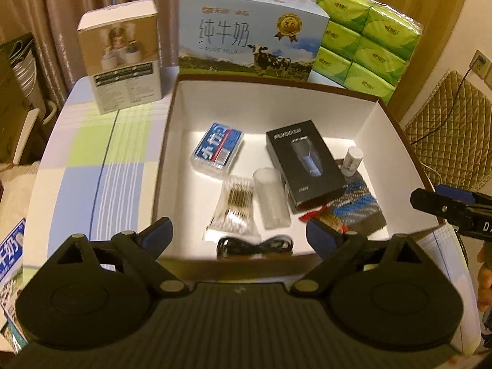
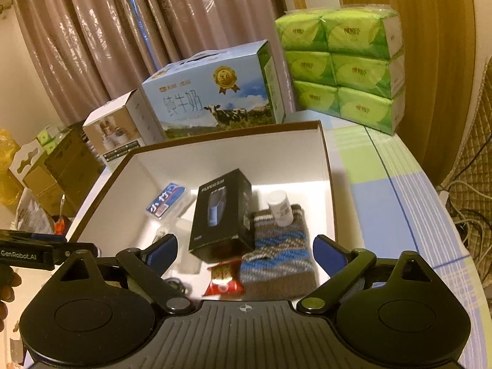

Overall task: Organize objects
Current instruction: 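Withdraw both grippers from the box toward the purple tube and white holder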

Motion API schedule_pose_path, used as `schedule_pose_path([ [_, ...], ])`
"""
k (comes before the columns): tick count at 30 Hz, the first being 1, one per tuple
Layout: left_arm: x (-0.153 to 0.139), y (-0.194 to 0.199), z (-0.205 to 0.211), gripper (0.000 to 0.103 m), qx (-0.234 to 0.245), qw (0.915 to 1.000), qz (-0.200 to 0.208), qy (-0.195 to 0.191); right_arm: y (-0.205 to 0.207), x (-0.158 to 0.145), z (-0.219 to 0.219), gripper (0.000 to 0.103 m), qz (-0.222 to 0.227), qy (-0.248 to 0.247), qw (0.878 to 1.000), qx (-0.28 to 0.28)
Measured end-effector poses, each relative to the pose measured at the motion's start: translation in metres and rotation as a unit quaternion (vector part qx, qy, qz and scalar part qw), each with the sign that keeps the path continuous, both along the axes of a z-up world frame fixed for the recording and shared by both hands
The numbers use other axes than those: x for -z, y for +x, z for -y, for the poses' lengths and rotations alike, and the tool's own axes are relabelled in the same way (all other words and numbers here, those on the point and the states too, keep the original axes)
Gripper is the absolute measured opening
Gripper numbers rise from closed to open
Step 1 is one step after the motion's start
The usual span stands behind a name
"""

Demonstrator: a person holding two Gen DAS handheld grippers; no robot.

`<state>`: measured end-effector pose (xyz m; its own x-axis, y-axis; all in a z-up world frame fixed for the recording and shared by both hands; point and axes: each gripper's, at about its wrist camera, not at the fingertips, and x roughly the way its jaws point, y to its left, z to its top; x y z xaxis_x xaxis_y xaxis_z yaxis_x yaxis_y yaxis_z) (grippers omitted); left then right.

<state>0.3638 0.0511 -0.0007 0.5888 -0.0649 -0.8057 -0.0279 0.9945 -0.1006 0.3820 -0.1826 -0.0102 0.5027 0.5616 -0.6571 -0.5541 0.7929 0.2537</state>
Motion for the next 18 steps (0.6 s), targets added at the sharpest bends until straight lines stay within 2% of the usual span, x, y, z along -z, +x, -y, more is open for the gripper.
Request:
schedule_pose_path([
  [9,0.01,-0.045,-0.012,0.091,-0.026,0.9994,-0.023,0.003,-0.032,0.0,0.002,0.092,-0.009,-0.003,1.0,-0.015],
  [18,0.025,-0.076,-0.022,0.091,-0.049,0.9976,-0.049,-0.005,-0.066,0.014,-0.012,0.092,-0.036,-0.015,0.998,-0.052],
])
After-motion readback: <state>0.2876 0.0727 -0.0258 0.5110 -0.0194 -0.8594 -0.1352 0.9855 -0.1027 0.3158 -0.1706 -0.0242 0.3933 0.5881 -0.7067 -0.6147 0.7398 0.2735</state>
